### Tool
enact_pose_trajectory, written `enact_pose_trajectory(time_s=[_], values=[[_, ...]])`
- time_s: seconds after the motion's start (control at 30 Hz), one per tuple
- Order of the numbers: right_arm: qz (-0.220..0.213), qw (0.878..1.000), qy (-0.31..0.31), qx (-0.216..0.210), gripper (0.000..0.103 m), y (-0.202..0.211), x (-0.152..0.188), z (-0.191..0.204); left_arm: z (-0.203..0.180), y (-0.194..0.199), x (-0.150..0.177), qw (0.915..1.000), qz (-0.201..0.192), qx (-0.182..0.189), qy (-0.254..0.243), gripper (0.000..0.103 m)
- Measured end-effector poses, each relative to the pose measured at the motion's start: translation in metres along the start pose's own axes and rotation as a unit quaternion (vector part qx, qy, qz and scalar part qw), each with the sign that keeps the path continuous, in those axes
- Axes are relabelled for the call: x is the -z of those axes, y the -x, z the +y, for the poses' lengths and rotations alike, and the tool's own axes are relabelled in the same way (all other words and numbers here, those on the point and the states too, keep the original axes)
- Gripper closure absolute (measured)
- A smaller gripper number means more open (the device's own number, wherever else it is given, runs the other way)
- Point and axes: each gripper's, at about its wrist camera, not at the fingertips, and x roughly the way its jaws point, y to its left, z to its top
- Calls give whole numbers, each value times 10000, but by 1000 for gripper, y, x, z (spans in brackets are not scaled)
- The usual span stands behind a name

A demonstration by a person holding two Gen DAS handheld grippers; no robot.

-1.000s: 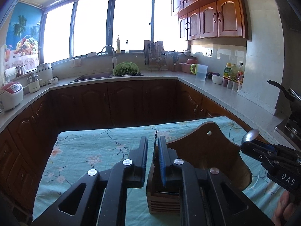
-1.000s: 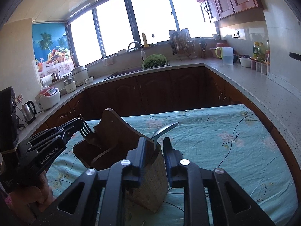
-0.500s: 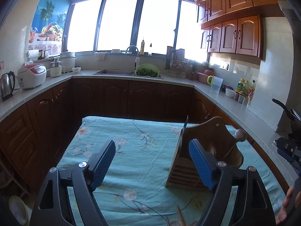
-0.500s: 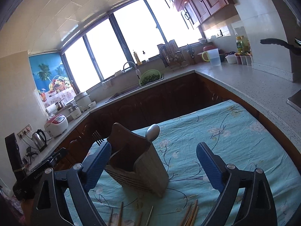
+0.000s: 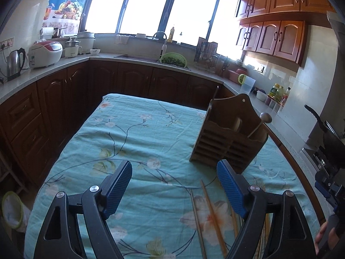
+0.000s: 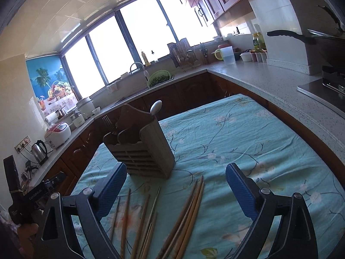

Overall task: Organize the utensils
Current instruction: 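Grasp a wooden chopstick with the left tool while the right tool grasps another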

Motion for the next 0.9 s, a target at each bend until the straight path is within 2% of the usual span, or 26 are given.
enact_pose_trajectory(time_s=[0.3,0.7,0.8,0.87,0.9], values=[[322,9993,-129,148,9,5,36,-14,-5,0,24,9989,461,67,-20,22],[600,9977,-110,283,9,-12,45,-18,-22,-17,27,9964,832,118,-109,24],[733,9966,-41,364,19,-23,45,-17,-27,-28,26,9954,929,193,-144,30],[853,9954,-6,439,33,-31,45,-17,-32,-39,25,9938,1070,196,-225,36],[905,9948,0,469,35,-36,44,-17,-34,-44,24,9928,1153,201,-268,41]])
